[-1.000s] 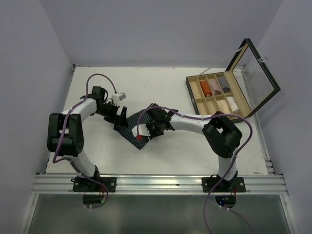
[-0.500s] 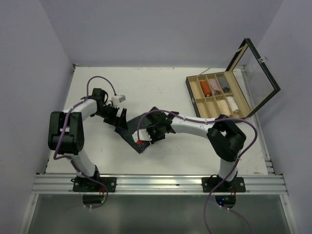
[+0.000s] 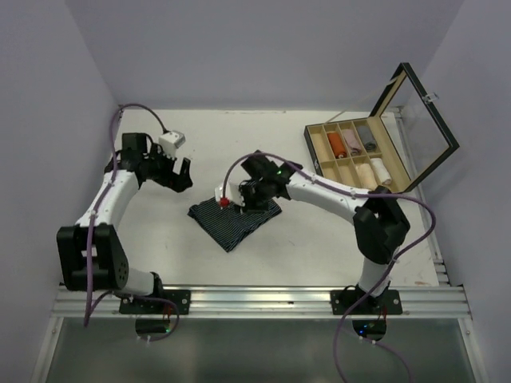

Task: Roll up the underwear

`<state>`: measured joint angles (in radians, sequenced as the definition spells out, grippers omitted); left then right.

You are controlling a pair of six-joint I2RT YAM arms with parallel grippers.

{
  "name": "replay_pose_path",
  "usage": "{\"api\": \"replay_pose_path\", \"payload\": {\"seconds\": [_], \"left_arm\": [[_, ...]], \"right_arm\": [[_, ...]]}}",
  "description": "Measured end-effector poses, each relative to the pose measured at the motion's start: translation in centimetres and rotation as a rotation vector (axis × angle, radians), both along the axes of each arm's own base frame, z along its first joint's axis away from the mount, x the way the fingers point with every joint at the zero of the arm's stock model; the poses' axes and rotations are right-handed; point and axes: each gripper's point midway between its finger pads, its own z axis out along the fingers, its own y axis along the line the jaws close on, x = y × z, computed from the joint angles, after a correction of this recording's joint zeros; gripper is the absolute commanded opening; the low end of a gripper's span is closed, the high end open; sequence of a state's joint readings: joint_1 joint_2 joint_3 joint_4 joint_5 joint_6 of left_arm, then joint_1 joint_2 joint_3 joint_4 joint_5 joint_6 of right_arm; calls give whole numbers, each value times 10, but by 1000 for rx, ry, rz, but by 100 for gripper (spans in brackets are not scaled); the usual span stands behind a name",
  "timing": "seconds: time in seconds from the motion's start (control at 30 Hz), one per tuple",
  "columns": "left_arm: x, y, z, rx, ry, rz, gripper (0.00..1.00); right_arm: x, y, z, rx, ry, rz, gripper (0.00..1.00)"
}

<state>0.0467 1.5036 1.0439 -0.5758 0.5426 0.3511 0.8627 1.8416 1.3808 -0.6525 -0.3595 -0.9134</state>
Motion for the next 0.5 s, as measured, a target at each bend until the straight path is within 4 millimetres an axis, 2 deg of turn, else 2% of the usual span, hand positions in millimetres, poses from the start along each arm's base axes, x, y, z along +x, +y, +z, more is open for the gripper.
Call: {"api": "replay_pose_path", "payload": {"seconds": [0.03, 0.07, 0.1, 0.13, 0.17, 0.2, 0.23, 0.3, 0.33, 0.43, 0.5], "left_arm": [[9, 6, 21, 20, -93, 22, 100], [17, 12, 42, 38, -182, 45, 100], [23, 15, 62, 52, -262, 64, 100], [27, 16, 79, 58, -328, 68, 100], [28, 14, 92, 52, -368, 57, 100], [30, 11, 100, 43, -392, 35, 100], [33, 7, 107, 28, -409, 5, 95], [32, -7, 108, -31, -396, -67, 87], [30, -13, 104, -60, -379, -91, 80], [11, -33, 78, -152, -282, -140, 69], [-9, -48, 51, -192, -193, -162, 66]], "right_arm": [[11, 3, 19, 48, -5, -46, 24], [25, 4, 38, 100, -15, -102, 11], [39, 3, 53, 138, -38, -149, 3], [54, 2, 67, 179, -57, -210, 3], [68, -2, 78, 206, -75, -273, 20], [80, -6, 85, 226, -73, -327, 27], [88, -9, 87, 239, -57, -359, 28], [101, -10, 84, 254, 6, -399, 16], [109, -10, 79, 253, 50, -429, 6], [134, -1, 54, 245, 174, -508, 1], [144, 1, 26, 226, 284, -560, 0]]}}
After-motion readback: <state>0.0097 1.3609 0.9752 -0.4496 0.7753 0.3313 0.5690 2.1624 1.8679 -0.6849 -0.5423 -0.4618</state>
